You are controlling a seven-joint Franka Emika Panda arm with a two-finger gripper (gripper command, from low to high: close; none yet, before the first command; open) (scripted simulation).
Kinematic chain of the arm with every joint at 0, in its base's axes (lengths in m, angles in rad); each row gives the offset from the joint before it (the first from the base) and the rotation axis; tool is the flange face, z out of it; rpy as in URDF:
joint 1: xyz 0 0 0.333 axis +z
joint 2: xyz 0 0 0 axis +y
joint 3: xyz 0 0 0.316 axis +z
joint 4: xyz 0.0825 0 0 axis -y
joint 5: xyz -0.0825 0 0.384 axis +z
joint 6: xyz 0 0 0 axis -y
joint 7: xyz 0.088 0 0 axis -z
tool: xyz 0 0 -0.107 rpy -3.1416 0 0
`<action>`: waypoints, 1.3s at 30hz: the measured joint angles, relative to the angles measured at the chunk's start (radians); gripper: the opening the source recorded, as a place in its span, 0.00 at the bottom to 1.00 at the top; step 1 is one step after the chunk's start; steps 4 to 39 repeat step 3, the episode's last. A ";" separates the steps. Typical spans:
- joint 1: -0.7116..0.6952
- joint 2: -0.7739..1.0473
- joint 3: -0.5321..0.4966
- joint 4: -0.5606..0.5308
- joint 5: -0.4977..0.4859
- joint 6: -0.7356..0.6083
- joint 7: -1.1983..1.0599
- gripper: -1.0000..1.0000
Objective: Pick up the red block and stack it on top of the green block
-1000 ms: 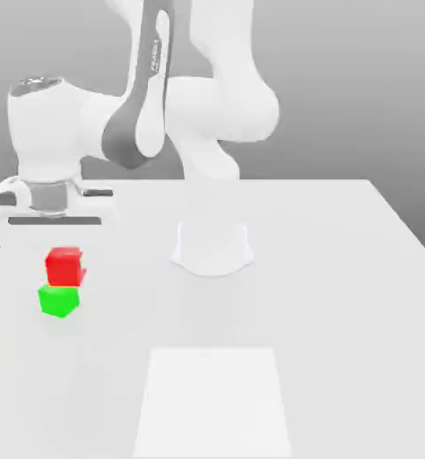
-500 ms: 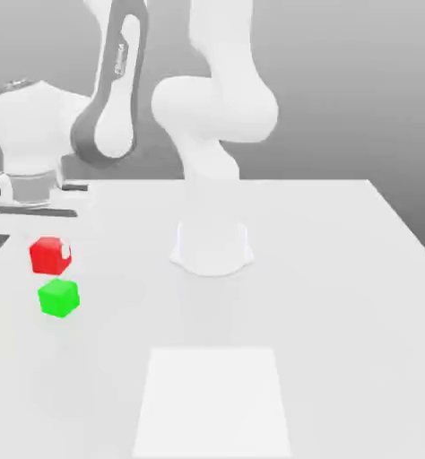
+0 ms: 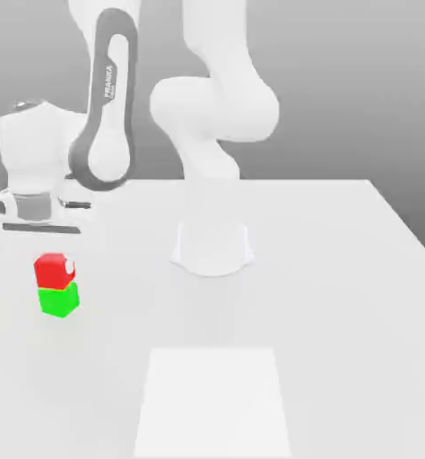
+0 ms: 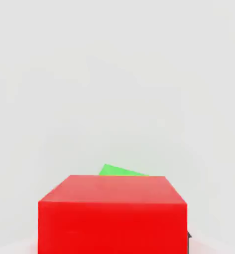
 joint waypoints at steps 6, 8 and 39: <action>0.009 0.026 0.003 0.001 0.033 0.022 -0.024 0.00; 0.009 0.026 0.003 0.001 0.033 0.022 -0.024 0.00; 0.009 0.026 0.003 0.001 0.033 0.022 -0.024 0.00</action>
